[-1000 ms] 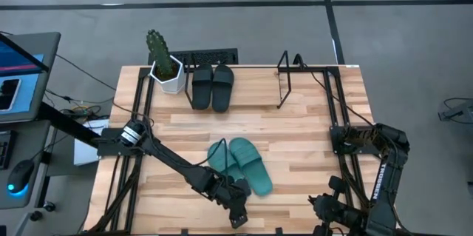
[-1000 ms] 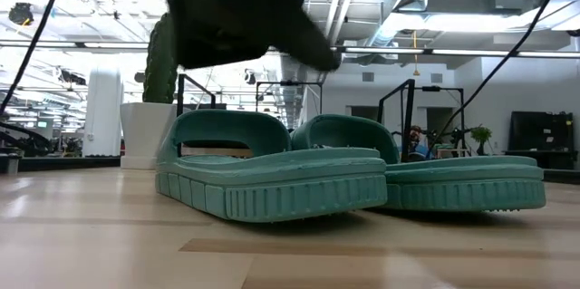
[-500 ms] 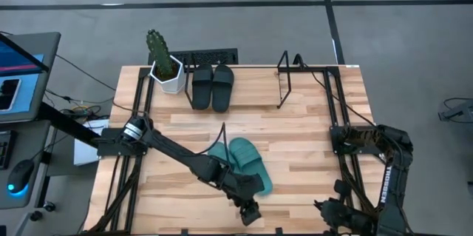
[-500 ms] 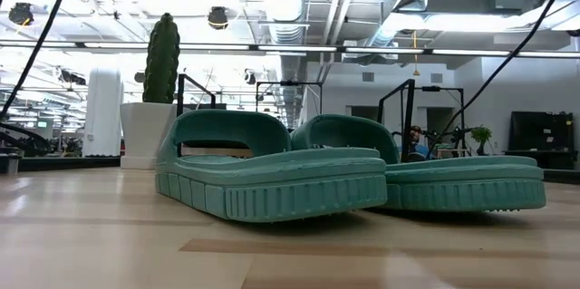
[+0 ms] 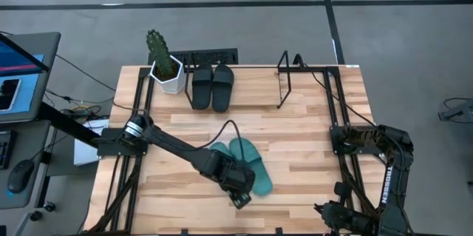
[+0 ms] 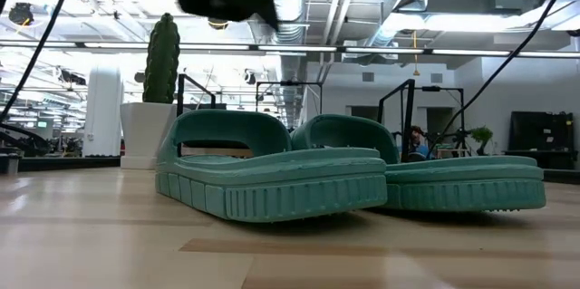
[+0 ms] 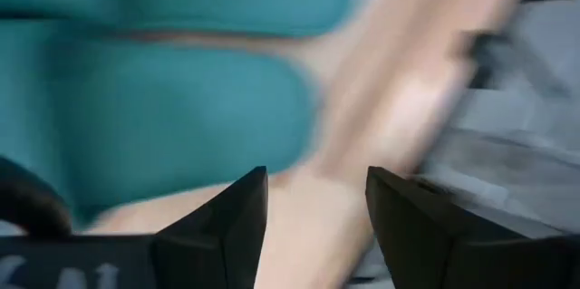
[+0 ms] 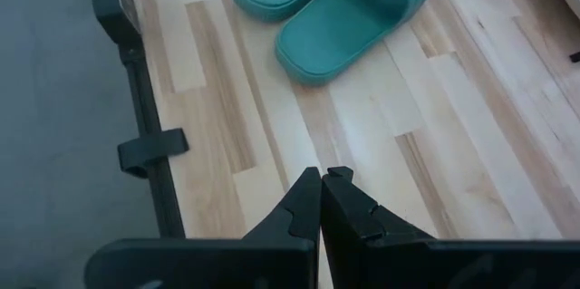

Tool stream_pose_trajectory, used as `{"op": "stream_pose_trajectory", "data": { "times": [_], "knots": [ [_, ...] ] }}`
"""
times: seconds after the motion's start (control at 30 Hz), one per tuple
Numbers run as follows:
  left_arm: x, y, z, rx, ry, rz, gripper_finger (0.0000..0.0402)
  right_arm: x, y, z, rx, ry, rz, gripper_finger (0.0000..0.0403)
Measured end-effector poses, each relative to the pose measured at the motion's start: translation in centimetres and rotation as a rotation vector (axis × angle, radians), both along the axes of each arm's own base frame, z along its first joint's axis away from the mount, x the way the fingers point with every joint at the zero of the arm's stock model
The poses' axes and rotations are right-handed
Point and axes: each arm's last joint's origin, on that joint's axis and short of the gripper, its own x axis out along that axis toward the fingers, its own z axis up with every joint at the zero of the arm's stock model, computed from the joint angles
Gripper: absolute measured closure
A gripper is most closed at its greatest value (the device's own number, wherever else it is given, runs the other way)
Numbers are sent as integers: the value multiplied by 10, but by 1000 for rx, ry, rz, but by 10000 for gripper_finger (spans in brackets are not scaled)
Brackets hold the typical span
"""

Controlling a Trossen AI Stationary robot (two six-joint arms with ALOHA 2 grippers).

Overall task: Pick and place slides into the shelf
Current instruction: Put the left green slides on the shelf

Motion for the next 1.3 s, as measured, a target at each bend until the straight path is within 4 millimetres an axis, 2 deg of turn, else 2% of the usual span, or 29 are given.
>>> {"op": "stream_pose_trajectory", "data": {
  "times": [0.07, 0.17, 0.33, 0.47, 0.8, 1.3],
  "knots": [
    [-4, 1, 6, 66, 28, 22, 225, 0, 0, 0, 0, 0, 1, 403],
    [-3, -3, 15, 94, -20, 44, 225, 0, 0, 0, 0, 0, 1, 403],
    [-2, -14, 12, 102, -73, 46, 225, 0, 0, 0, 4, -1, 1, 403],
    [-4, -16, 7, 129, -70, 55, 225, 0, 1, 0, 6, -2, 1, 403],
    [-1, -13, 4, 180, -107, -51, 225, 0, 1, 0, 8, -2, 1, 403],
    [7, -2, 6, 144, -123, 25, 225, 0, 2, 0, 20, -6, 1, 403]
  ]
}}
